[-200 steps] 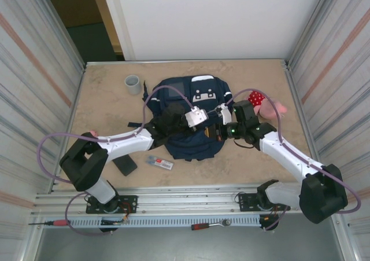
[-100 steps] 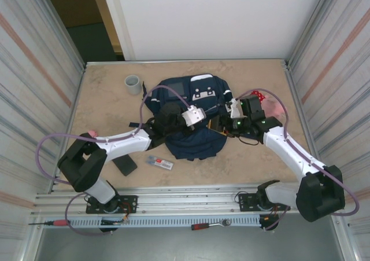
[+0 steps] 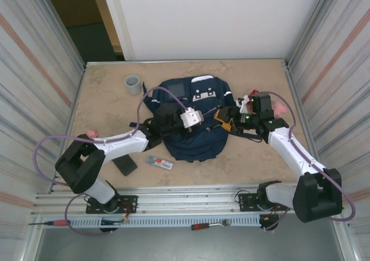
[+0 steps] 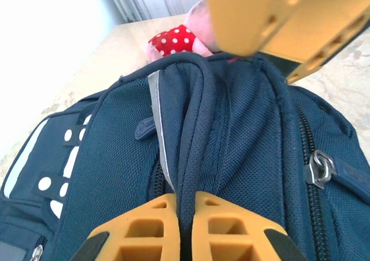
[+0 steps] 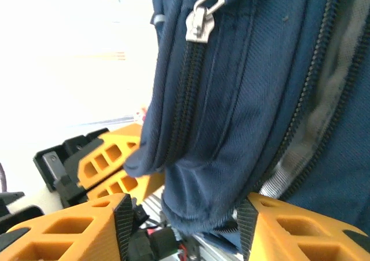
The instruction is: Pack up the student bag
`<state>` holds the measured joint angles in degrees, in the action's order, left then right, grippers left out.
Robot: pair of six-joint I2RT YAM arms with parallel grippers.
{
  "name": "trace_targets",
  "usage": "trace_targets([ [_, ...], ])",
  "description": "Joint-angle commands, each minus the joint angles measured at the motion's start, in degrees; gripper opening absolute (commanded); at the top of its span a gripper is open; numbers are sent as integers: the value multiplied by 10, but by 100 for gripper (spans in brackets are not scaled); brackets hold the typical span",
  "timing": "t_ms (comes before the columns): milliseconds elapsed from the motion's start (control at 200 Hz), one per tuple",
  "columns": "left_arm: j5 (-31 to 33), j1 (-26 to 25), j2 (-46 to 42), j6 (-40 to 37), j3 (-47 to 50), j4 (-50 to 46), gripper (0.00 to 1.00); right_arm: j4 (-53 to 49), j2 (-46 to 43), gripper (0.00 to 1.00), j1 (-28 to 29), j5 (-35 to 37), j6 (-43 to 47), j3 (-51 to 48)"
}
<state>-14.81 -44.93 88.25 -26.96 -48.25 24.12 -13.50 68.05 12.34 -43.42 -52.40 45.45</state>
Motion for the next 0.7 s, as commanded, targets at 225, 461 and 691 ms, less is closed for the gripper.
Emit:
trace_targets([
  [225, -145, -2, -58, -68, 4, 63, 0, 89, 15, 49, 4, 14, -98, -24],
  [461, -76, 32, -44, -67, -17, 28, 0, 176, -6, 11, 39, 77, -171, -67],
  [691, -12, 82, -43, -41, -11, 23, 6, 222, -35, 0, 109, 207, -188, -88],
])
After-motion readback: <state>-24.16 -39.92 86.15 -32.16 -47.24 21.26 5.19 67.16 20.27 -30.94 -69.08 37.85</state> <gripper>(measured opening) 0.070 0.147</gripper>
